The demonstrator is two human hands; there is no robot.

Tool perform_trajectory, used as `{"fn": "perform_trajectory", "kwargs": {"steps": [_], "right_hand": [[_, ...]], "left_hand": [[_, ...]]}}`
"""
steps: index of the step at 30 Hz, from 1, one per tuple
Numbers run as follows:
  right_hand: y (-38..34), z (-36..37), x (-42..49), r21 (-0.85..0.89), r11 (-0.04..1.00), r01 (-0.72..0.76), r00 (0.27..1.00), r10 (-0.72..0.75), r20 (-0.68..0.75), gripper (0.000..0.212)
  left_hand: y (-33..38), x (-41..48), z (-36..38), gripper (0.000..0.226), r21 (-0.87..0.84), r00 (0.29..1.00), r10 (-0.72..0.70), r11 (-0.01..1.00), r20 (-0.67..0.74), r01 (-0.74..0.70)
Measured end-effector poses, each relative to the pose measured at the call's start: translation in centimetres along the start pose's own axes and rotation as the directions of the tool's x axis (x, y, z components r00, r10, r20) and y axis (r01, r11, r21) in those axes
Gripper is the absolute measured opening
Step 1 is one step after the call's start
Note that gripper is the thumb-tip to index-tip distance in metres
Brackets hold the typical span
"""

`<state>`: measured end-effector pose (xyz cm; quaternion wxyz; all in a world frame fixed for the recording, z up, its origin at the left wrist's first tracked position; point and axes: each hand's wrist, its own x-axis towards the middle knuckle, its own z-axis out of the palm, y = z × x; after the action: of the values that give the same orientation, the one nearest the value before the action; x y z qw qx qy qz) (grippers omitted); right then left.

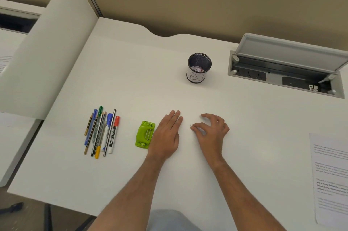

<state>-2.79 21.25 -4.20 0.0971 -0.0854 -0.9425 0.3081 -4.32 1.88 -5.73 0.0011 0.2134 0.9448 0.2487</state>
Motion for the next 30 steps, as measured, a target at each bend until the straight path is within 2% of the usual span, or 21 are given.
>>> {"fn": "perform_trajectory", "kwargs": {"steps": [2, 7, 10, 16, 20, 25, 30], "right_hand": [[-0.1, 0.2, -1.2, -0.053, 0.999, 0.013, 0.999, -0.015, -0.030, 0.001], [-0.1, 1.0, -3.6, -0.133, 0.988, 0.073, 0.997, -0.074, 0.001, 0.027], [-0.2, 1.1, -3.4, -0.130, 0.989, 0.065, 0.998, -0.063, 0.021, 0.030], [0.2, 1.1, -2.8, -0.059, 0.998, 0.010, 0.999, -0.012, -0.044, 0.021], [0.1, 1.2, -0.8, -0.007, 0.998, -0.059, 0.998, 0.059, 0.007, 0.024], [0.7, 1.4, 2.1, 0.095, 0.995, 0.008, 0.993, -0.020, 0.117, 0.013], [1.4, 1.5, 3.0, 0.065, 0.993, 0.102, 0.983, -0.111, 0.149, 0.007]], "left_hand": [[0.0, 0.0, 0.1, 0.061, -0.004, 1.000, 0.001, 1.000, -0.008, -0.001], [-0.1, 0.0, 0.2, 0.060, -0.016, 1.000, 0.002, 1.000, -0.020, -0.002], [0.0, -0.1, 0.1, 0.059, -0.013, 1.000, 0.007, 1.000, -0.023, -0.007], [-0.2, -0.1, 0.1, 0.061, -0.014, 1.000, 0.002, 1.000, -0.019, -0.002], [-0.1, -0.1, 0.1, 0.060, -0.018, 1.000, 0.000, 1.000, -0.021, -0.001], [-0.1, 0.0, 0.2, 0.060, -0.008, 1.000, 0.005, 1.000, -0.025, -0.005], [-0.1, 0.0, 0.2, 0.060, -0.010, 1.000, 0.005, 1.000, -0.028, -0.005]]}}
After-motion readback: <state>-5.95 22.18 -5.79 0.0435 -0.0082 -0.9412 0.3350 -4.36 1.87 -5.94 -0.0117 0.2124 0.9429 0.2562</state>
